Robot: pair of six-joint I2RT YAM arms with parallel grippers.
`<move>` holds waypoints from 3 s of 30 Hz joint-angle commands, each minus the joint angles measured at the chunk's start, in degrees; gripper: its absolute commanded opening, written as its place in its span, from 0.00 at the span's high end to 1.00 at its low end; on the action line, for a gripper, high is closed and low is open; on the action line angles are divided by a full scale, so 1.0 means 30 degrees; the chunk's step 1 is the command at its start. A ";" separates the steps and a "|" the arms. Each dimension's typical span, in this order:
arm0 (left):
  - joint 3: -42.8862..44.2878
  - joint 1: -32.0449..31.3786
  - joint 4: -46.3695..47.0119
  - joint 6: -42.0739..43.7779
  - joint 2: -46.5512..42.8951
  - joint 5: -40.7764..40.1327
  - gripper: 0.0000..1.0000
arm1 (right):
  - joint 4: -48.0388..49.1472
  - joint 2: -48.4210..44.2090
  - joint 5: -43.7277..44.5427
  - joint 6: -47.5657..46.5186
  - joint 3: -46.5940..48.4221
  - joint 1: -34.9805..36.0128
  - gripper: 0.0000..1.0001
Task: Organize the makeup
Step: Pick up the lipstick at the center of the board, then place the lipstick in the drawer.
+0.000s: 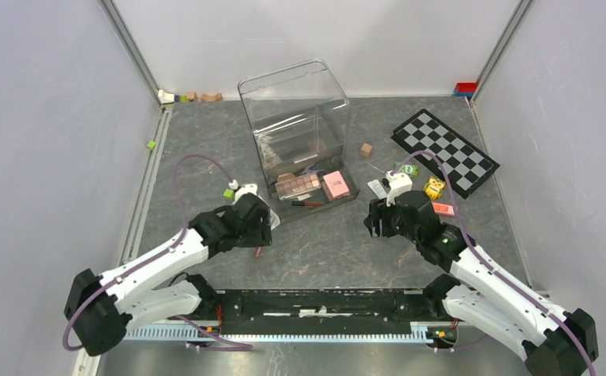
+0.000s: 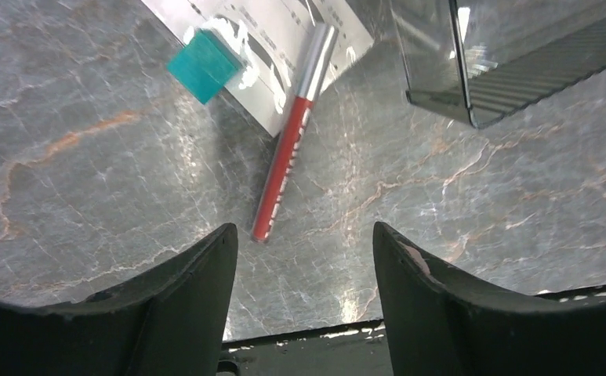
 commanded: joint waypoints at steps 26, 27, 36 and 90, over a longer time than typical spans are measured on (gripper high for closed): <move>-0.0565 -0.1910 0.3825 -0.1107 0.7262 -0.3681 0.51 | -0.0230 -0.0600 -0.0177 -0.0148 0.0106 0.0052 0.33; -0.0509 -0.1910 0.3854 -0.0989 0.7381 -0.3760 0.52 | -0.0275 -0.0756 -0.0156 -0.0155 0.0004 0.0052 0.33; -0.0773 -0.1910 0.3972 -0.0661 0.7228 -0.3556 0.87 | -0.0683 -0.1418 -0.0132 0.0182 -0.0175 0.0052 0.33; 0.9431 -0.2148 0.7908 2.6922 1.2721 -0.1214 0.98 | -0.2883 -0.5185 0.0661 0.0147 -0.0893 0.0052 0.31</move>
